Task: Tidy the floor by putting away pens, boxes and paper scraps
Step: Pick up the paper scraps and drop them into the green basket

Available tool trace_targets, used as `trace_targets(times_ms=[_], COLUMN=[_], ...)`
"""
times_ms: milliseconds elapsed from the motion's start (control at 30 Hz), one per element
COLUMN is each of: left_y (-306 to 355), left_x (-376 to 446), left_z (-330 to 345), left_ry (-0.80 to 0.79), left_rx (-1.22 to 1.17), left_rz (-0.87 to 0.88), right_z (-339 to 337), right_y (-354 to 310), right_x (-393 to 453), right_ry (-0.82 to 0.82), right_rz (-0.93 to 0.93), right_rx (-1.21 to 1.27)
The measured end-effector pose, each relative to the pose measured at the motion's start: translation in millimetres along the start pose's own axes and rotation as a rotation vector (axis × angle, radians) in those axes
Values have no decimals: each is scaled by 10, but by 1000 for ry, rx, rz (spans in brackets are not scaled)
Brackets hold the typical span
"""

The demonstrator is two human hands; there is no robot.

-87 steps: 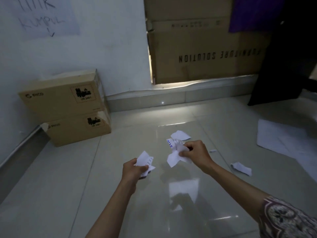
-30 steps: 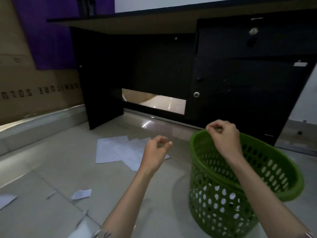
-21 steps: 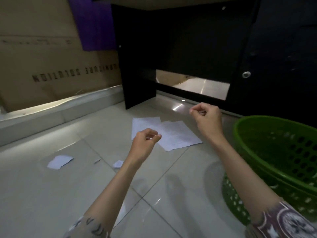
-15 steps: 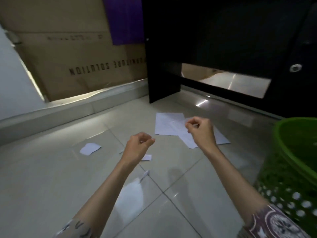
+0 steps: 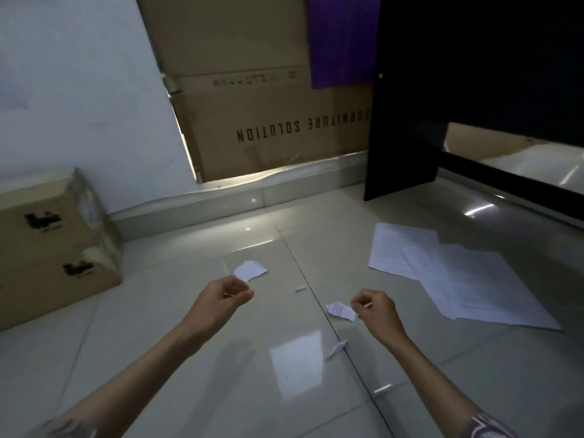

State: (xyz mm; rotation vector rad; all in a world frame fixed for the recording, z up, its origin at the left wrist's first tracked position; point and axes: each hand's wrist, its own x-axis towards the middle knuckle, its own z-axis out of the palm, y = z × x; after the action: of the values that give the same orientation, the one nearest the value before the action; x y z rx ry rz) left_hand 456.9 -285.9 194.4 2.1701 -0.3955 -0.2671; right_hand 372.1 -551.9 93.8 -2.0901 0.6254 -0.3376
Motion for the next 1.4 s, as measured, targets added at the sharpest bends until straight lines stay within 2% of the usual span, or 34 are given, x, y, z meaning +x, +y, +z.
trace_targets(times_ms=[200,400,533,700,833,933,1100,1233,1400], left_y=[-258,-678,-1086,-1494,-1654,-1744,-2008,-2130,-2072], left_x=[332,1093,1558,2024,2523,2857,3146,3174,3058], left_z=[-224,48,281,465,530,595,761,810,730], left_ry=[48,64,27,-44,-26,-17,-14,89,46], left_rx=[154,197,312,585,605,570,531,297,7], left_rz=[-51,-98,-126,-85,-81,-126,-158,-205,-126], right_z=[110,334,576,914,1198,1382,1604,1719,1795], right_y=[-280,-392,-335,-169,-42,68,185,226,191], right_x=[360,821,1085,1371,1609,1758,1866,1799,1704], right_ry=[-129,-226,-281,-313,-287,-283,-378,-381,-347], right_rz=[-84,-154,-193,-194,-184,-184,-172,-229,-220], right_rx=[-71,-118,-188,-295,-338,-369,-493,-571,-593])
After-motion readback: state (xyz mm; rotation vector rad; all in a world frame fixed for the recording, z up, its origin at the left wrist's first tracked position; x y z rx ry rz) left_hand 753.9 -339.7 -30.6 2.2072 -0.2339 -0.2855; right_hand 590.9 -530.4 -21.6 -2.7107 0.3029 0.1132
